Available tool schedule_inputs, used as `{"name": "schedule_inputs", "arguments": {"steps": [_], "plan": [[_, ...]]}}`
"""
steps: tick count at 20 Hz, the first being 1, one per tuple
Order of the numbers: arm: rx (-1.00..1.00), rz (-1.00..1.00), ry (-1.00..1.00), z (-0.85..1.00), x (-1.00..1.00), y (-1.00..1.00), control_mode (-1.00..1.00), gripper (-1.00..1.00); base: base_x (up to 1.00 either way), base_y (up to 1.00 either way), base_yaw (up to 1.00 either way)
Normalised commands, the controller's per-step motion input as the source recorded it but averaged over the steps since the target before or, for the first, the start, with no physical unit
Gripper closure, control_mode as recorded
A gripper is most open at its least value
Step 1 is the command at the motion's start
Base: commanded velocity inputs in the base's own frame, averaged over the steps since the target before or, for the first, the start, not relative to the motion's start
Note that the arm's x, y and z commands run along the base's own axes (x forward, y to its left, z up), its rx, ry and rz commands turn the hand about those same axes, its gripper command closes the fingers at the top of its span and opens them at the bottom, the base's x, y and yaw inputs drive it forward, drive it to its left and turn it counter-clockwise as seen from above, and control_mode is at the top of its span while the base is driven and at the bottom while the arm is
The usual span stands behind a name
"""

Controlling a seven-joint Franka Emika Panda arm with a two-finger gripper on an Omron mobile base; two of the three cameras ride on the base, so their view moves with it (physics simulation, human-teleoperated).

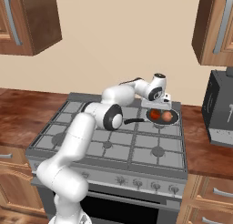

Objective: Place the pan on the rear right burner on the stove. Then place the tomato and the onion in the pan and turn on the rear right burner.

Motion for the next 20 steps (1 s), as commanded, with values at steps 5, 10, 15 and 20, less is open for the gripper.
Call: {"name": "schedule_inputs", "arguments": {"steps": [5, 10, 15, 20], "plan": [[-0.01, 0.0, -0.09, 0.0, 0.0, 0.0, -1.0, -1.0, 0.0, 0.0, 0.0], [0.0, -0.01, -0.08, 0.36, -0.13, 0.02, -1.0, -1.0, 0.0, 0.0, 0.0], [0.0, -0.04, -0.05, 0.8, -0.4, 0.19, -1.0, -1.0, 0.0, 0.0, 0.0], [0.0, -0.04, -0.04, 0.84, -0.59, 0.3, -1.0, -1.0, 0.0, 0.0, 0.0]]}}
